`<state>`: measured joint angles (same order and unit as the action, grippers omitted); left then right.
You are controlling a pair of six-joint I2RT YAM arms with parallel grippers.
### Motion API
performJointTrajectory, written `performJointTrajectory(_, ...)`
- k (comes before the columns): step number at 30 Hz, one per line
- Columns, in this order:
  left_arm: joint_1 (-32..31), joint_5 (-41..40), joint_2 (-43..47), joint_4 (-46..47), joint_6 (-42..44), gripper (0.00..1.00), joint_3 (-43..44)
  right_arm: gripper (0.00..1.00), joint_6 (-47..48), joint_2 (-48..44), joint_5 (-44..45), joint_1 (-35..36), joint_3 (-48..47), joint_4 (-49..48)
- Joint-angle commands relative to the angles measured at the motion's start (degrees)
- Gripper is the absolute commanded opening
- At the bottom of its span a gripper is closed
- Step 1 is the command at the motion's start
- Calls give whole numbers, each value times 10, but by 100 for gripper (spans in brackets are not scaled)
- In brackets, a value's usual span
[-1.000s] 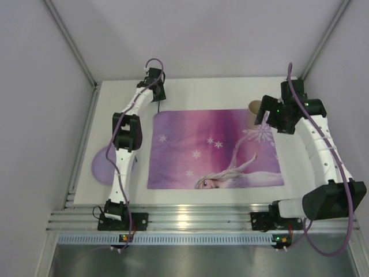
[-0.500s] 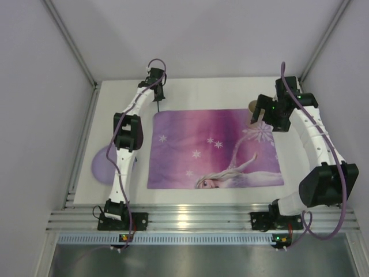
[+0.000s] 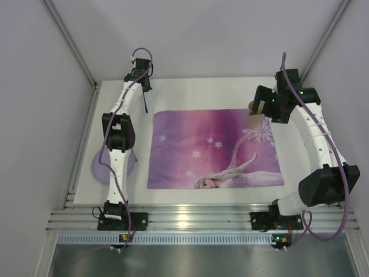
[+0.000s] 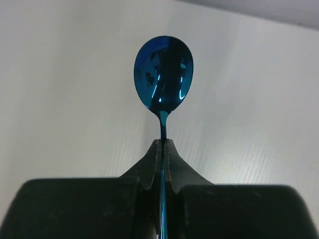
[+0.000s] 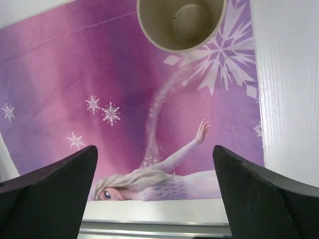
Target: Set the dinner table for one person
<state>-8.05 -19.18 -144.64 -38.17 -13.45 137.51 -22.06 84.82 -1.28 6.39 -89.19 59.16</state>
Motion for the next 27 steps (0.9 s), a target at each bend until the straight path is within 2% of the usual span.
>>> performJointTrajectory(1, 0, 18, 119, 18, -7, 0, -3, 99, 1, -9, 3, 14, -33, -16)
performJointTrajectory(6, -14, 78, 200, 8, -58, 0, -93, 99, -2, -4, -13, 47, -54, -32)
performJointTrajectory(9, -38, 113, 247, 1, -99, 0, -143, 100, 1, 3, -72, 85, -70, -67)
performJointTrajectory(13, -85, 150, 287, -29, -155, 0, -166, 100, -33, 22, -149, 135, -70, -155)
performJointTrajectory(16, -142, 171, 330, -41, -185, 0, -181, 100, -59, 39, -176, 169, -64, -215)
performJointTrajectory(20, -169, 189, 371, -36, -226, 0, -209, 100, -76, 59, -187, 200, -61, -256)
performJointTrajectory(23, -173, 229, 390, -30, -249, 0, -222, 100, -90, 55, -188, 208, -28, -290)
performJointTrajectory(27, -185, 241, 410, -34, -262, 0, -222, 99, -117, 31, -185, 213, 54, -346)
